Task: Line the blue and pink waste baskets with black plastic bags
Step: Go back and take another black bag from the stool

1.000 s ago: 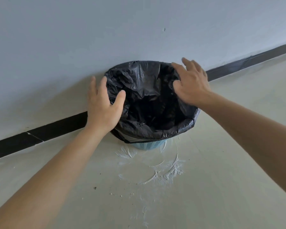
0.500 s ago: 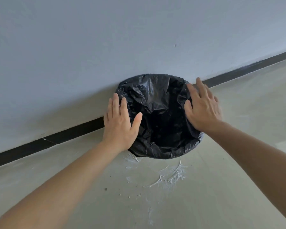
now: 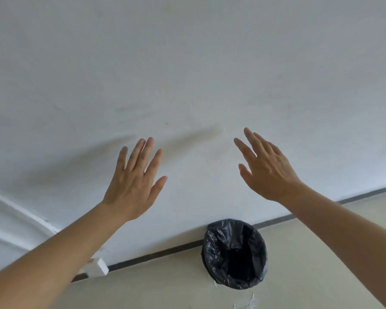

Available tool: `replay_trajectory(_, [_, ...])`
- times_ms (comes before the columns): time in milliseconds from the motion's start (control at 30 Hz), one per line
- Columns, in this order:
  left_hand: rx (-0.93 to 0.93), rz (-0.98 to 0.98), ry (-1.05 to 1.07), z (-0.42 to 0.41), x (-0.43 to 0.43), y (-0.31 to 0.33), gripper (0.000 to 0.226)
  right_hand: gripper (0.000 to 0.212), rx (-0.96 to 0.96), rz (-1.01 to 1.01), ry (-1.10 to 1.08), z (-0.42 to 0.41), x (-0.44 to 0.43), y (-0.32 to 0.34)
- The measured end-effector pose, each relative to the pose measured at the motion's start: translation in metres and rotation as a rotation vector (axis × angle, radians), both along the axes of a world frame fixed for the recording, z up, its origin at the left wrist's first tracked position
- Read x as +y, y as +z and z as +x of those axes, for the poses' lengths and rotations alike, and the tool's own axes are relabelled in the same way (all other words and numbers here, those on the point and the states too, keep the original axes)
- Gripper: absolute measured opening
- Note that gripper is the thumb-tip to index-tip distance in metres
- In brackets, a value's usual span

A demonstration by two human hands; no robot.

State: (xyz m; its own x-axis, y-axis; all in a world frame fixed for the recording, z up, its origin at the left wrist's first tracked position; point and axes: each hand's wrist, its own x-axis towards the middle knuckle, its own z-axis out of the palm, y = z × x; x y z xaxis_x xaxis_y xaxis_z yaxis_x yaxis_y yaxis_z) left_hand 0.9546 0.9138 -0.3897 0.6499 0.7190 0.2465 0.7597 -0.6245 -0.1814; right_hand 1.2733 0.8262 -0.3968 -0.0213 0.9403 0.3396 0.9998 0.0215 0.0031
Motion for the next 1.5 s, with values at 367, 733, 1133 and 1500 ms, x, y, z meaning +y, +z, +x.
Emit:
replay_trajectory(367, [-0.181,0.393,0.423,-0.170,-0.136,0.382,0.058,0.062,0.125,0.350,0.401,-0.198,0.041,0.363])
replay_trajectory(733, [-0.109,0.399,1.191,-0.439,-0.384,0.374,0.063,0.067,0.170,0.235,1.073,-0.593,-0.066,0.381])
replay_trajectory(1133, [-0.199,0.471,1.570,-0.719,-0.519,0.393,0.066,0.066,0.258,0.221,1.453,-0.956,-0.178,0.397])
replay_trajectory(1500, [-0.281,0.494,1.618,-0.981,-0.440,0.358,0.062,0.065,0.328,0.154,1.498,-1.235,-0.101,0.363])
